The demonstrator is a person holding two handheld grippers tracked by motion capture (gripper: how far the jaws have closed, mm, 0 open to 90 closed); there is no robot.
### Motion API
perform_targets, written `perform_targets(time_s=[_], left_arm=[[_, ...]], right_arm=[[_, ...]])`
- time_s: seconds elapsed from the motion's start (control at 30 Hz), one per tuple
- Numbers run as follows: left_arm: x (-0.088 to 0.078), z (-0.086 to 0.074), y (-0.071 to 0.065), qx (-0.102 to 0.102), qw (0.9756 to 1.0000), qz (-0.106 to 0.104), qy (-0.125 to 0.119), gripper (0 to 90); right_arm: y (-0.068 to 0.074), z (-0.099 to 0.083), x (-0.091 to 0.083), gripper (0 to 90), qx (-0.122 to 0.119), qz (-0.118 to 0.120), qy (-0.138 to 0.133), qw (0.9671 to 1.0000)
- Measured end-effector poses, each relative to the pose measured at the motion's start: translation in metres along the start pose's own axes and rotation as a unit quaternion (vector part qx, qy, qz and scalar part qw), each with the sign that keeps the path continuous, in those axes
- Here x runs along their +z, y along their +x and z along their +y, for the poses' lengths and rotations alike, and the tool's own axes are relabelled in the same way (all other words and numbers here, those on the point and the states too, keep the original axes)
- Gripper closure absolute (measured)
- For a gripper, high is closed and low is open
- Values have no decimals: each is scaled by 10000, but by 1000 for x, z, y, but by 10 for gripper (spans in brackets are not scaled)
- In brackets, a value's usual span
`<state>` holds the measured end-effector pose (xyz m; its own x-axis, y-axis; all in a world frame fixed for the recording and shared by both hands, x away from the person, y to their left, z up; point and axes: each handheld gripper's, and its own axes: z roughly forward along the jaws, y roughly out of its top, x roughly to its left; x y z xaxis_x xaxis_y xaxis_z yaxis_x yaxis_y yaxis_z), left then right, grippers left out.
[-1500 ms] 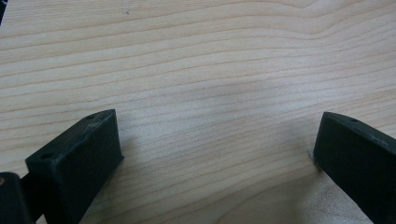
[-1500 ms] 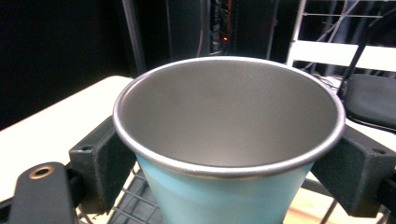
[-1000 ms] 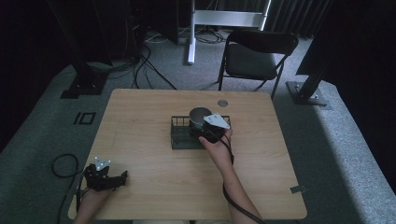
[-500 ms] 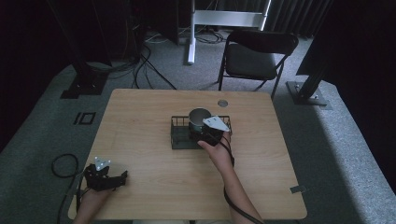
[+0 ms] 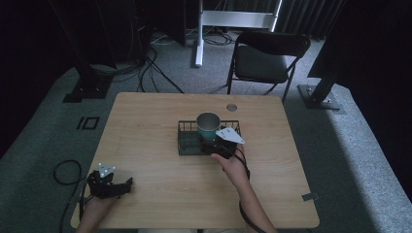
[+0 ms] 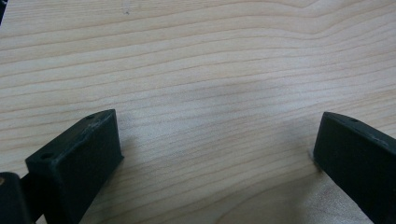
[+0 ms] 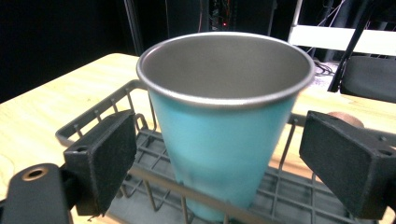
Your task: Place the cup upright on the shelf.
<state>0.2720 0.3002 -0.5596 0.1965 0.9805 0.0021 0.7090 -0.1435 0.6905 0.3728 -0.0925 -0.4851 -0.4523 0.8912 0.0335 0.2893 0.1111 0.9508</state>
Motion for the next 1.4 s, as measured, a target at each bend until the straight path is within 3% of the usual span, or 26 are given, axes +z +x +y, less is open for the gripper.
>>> perform_targets(time_s=[0.83,1.4], left_arm=[[0,0,0,3,10000,2,2,15],[0,0,0,4,10000,2,4,14]], right_arm=[[-18,-19,-45,108,-182,109,-17,9998],[-44,-45,-75,108,-140,-31,90,9999]])
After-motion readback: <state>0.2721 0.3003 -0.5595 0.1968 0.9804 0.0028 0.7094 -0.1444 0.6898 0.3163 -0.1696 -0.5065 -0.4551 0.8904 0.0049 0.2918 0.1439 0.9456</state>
